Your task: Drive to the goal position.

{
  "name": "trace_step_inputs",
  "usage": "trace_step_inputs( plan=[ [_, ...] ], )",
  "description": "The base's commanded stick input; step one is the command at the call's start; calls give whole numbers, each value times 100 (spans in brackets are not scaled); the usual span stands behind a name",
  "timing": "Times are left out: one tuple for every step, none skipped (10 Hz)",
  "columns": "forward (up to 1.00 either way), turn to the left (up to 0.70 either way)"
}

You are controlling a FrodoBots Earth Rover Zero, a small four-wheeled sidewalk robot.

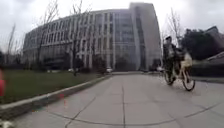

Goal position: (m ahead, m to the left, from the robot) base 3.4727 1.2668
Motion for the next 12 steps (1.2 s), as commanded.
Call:
trace_step_inputs(
  plan=[
    [70,0],
    [70,0],
    [70,0],
    [70,0],
    [70,0],
    [70,0],
    [70,0],
    [70,0],
    [70,0],
    [70,0],
    [70,0],
    [70,0]
  ],
)
